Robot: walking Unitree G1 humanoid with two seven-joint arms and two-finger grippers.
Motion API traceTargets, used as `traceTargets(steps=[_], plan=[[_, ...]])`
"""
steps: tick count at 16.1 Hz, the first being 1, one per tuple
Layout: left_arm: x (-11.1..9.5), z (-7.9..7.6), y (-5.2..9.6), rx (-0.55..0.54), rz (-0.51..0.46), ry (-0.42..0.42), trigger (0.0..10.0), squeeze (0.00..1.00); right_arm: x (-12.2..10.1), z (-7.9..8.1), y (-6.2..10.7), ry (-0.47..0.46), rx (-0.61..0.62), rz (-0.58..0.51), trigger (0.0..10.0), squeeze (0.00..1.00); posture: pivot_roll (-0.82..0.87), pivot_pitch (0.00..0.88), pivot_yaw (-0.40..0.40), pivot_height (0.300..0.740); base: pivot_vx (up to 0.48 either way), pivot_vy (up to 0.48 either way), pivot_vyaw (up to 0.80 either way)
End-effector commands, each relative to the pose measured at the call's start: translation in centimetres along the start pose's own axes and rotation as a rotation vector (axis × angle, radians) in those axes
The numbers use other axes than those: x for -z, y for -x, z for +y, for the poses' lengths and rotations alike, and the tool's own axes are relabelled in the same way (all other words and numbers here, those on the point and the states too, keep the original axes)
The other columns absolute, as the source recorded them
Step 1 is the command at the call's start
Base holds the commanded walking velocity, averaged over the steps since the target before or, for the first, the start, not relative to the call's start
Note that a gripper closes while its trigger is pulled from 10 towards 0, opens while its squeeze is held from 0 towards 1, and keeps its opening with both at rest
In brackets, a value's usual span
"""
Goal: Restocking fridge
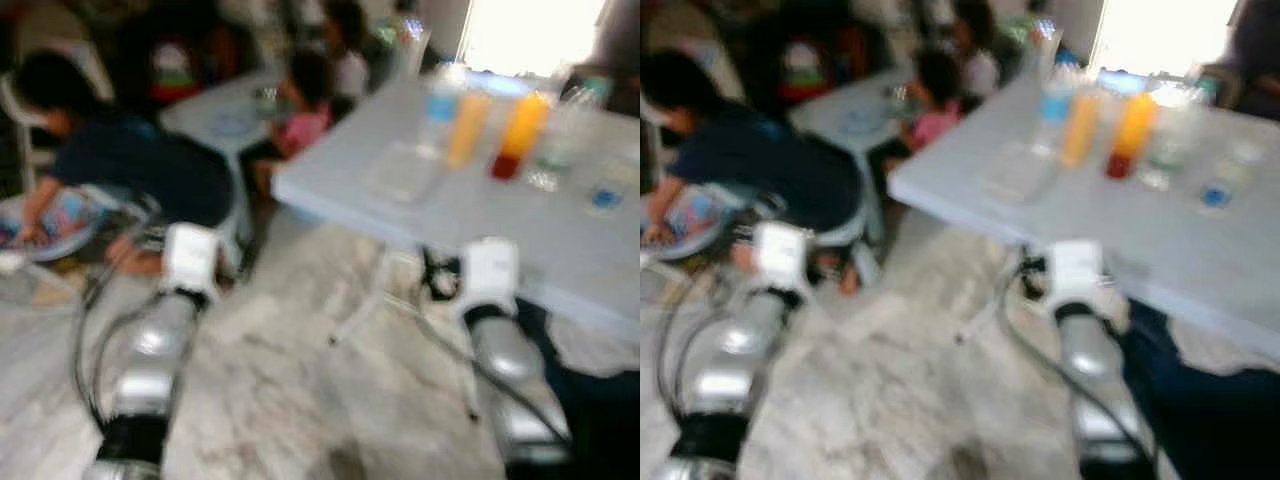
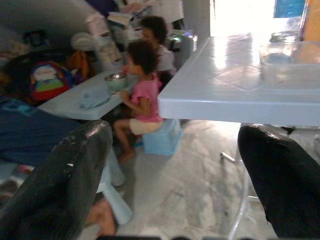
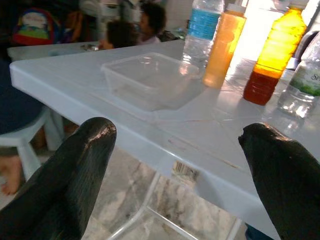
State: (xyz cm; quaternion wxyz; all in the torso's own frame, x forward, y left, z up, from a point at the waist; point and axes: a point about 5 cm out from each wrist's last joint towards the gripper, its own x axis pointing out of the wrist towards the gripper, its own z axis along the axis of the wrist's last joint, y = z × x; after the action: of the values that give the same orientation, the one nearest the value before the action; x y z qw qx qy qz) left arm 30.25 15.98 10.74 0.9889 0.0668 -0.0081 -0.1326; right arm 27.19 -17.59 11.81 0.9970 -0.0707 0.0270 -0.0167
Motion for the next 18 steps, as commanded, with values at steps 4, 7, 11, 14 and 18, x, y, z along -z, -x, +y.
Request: traceTargets(steps=[4, 7, 11, 14, 18], plan=[[-0.6, 1.0, 0.0, -0.029, -0.021, -0.030, 10.0, 0.00, -1.0, 0.5, -0.4, -0.029, 0.004, -0.056, 10.0, 0.00, -0.01, 0.000, 0.010, 0.740, 0.320, 0.357, 0.00], [-0.7, 0.7, 0.1, -0.004, -0.028, -0.030, 10.0, 0.00, -0.9, 0.5, -0.5, -0.060, 0.012, -0.039, 10.0, 0.00, -0.01, 0.000, 0.009, 0.740, 0.451, 0.000, -0.53], [-0.4, 0.7, 0.3, -0.001, -0.021, -0.028, 10.0, 0.00, -1.0, 0.8, -0.5, -0.068, -0.004, -0.047, 10.0, 0.00, -0.01, 0.000, 0.008, 0.740, 0.462, 0.000, -0.80], [-0.6, 0.7, 0.2, -0.001, -0.026, -0.028, 10.0, 0.00, -1.4, 1.2, -0.6, -0.038, -0.034, -0.077, 10.0, 0.00, -0.01, 0.000, 0.007, 0.740, 0.464, 0.000, -0.80], [-0.6, 1.0, 0.3, -0.003, -0.028, -0.028, 10.0, 0.00, -1.6, 1.6, -0.6, -0.048, -0.052, -0.096, 10.0, 0.00, -0.01, 0.000, 0.005, 0.740, 0.328, 0.000, -0.73]])
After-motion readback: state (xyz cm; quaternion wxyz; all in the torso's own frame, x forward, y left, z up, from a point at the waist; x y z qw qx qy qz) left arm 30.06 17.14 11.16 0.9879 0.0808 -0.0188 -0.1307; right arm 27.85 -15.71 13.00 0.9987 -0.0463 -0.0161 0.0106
